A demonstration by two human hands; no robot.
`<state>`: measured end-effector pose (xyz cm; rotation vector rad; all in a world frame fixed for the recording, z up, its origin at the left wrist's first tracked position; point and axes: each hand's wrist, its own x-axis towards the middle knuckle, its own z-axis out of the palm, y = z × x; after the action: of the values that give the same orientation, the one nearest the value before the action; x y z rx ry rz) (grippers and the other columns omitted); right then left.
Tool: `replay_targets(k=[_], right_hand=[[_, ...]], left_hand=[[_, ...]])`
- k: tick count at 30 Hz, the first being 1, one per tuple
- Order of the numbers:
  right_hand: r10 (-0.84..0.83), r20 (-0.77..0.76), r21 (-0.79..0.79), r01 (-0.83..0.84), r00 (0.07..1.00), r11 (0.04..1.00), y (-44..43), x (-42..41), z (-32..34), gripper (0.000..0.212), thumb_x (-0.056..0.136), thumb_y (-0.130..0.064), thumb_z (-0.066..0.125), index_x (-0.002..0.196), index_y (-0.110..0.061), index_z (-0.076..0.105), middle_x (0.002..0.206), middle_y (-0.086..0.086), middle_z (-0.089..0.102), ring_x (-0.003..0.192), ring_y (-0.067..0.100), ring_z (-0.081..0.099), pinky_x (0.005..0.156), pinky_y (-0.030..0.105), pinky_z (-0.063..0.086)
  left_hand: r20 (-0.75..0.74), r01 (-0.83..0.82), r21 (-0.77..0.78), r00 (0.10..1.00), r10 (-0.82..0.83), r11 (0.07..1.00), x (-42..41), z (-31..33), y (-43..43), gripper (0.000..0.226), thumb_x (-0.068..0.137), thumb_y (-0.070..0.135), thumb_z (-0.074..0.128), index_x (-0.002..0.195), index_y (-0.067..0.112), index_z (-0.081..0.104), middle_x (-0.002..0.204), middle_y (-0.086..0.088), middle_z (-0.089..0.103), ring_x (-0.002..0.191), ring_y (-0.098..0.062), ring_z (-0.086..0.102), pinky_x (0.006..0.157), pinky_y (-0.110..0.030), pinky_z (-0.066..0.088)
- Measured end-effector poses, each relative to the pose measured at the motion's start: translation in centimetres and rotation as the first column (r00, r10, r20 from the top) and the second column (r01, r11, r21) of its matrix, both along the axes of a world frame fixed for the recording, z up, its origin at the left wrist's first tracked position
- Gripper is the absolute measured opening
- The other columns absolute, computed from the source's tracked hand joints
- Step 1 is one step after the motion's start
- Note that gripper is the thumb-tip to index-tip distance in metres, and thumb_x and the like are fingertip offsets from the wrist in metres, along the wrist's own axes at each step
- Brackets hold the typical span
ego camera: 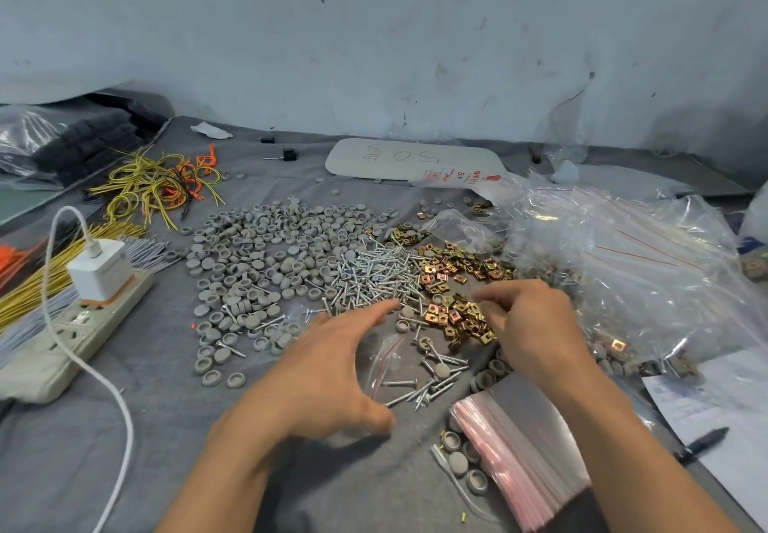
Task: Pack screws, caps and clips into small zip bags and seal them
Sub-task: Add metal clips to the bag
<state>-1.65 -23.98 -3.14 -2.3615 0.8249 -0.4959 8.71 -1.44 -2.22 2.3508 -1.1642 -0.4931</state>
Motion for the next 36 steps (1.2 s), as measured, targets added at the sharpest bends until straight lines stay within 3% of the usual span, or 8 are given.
replay_targets(k=[3, 7, 15, 20, 24, 27, 32, 36], right_hand=[[-0.053, -0.108, -0.167, 0.034, 0.993, 0.985, -0.9, -0.4, 0.8, 0.019, 0.092, -0.018, 0.074, 0.083, -0.034, 0.08, 0.085, -0.017, 0.073, 0.094, 0.017, 0.066, 0.108, 0.042, 0.042], [-0.078, -0.332, -0.355, -0.048, 0.94, 0.934, 0.0, -0.4, 0.9, 0.005, 0.086, -0.034, 0.076, 0.083, -0.036, 0.079, 0.087, -0.011, 0.07, 0.097, 0.017, 0.046, 0.097, 0.039, 0.025], [-0.216, -0.451, -0.488, -0.037, 0.866, 0.872, 1.8, 0.1, 1.3, 0.022, 0.086, -0.027, 0.071, 0.067, -0.024, 0.061, 0.071, -0.006, 0.056, 0.092, 0.022, 0.048, 0.095, 0.042, 0.029], [-0.235, -0.444, -0.503, -0.023, 0.864, 0.864, 2.8, 0.4, 1.3, 0.022, 0.086, -0.016, 0.061, 0.066, -0.023, 0.057, 0.065, -0.006, 0.047, 0.091, 0.022, 0.048, 0.095, 0.042, 0.029], [0.003, -0.035, -0.11, -0.007, 0.999, 0.994, 2.8, 0.4, 0.7, 0.019, 0.095, -0.027, 0.072, 0.077, -0.031, 0.078, 0.077, -0.016, 0.067, 0.088, 0.014, 0.062, 0.099, 0.038, 0.043], [0.118, 0.198, 0.157, -0.15, 0.973, 0.976, 4.3, 0.6, 0.6, 0.025, 0.088, -0.026, 0.079, 0.067, -0.038, 0.075, 0.068, -0.02, 0.071, 0.069, -0.001, 0.065, 0.065, 0.011, 0.046], [0.169, 0.25, 0.242, -0.231, 0.953, 0.942, 6.8, 2.1, -0.1, 0.011, 0.085, -0.025, 0.081, 0.076, -0.03, 0.083, 0.063, -0.017, 0.071, 0.054, -0.001, 0.062, 0.049, 0.012, 0.042], [0.237, 0.268, 0.26, -0.307, 0.934, 0.916, 8.2, 3.1, -0.2, 0.011, 0.087, -0.02, 0.077, 0.089, -0.027, 0.085, 0.066, -0.017, 0.072, 0.06, -0.005, 0.062, 0.054, 0.009, 0.041]], left_hand=[[-0.023, 0.06, 0.025, 0.998, -0.06, 0.998, 0.2, 0.2, 0.2, 0.125, 0.043, 0.058, 0.08, 0.144, 0.073, 0.007, 0.152, 0.026, 0.034, 0.136, -0.004, 0.037, 0.124, -0.043, 0.026], [-0.051, 0.121, 0.047, 0.992, -0.118, 0.992, 0.8, 0.9, 0.9, 0.118, 0.06, 0.033, 0.085, 0.138, 0.079, 0.01, 0.153, 0.025, 0.031, 0.135, 0.0, 0.034, 0.121, -0.043, 0.031], [0.131, 0.089, 0.148, 0.985, -0.109, 0.985, -0.2, 0.3, 0.4, 0.111, 0.081, 0.0, 0.066, 0.15, 0.065, 0.008, 0.157, 0.038, 0.0, 0.14, 0.01, -0.015, 0.119, -0.039, -0.019], [0.202, -0.023, 0.004, 0.979, 0.022, 1.0, -0.5, -0.7, -1.0, 0.102, 0.08, 0.009, 0.076, 0.153, 0.054, 0.022, 0.139, 0.037, 0.028, 0.131, 0.011, 0.022, 0.119, -0.034, -0.013], [0.181, -0.138, -0.181, 0.969, 0.171, 0.974, 0.0, -1.0, -1.5, 0.087, 0.075, 0.027, 0.084, 0.146, 0.05, 0.04, 0.126, 0.03, 0.043, 0.123, 0.002, 0.04, 0.116, -0.033, 0.034], [0.165, -0.185, -0.28, 0.957, 0.237, 0.942, 0.2, -1.3, -1.6, 0.071, 0.072, 0.029, 0.085, 0.131, 0.05, 0.051, 0.126, 0.029, 0.048, 0.123, 0.001, 0.043, 0.108, -0.028, 0.039], [0.122, -0.24, -0.244, 0.954, 0.275, 0.94, 0.2, -1.4, -1.5, 0.06, 0.068, 0.03, 0.079, 0.113, 0.051, 0.047, 0.111, 0.024, 0.058, 0.125, -0.022, 0.049, 0.104, -0.046, 0.045], [0.06, -0.256, -0.289, 0.957, 0.285, 0.922, 0.3, -1.4, -1.6, 0.058, 0.067, 0.025, 0.08, 0.109, 0.051, 0.049, 0.093, 0.018, 0.064, 0.095, -0.012, 0.059, 0.076, -0.034, 0.052]])
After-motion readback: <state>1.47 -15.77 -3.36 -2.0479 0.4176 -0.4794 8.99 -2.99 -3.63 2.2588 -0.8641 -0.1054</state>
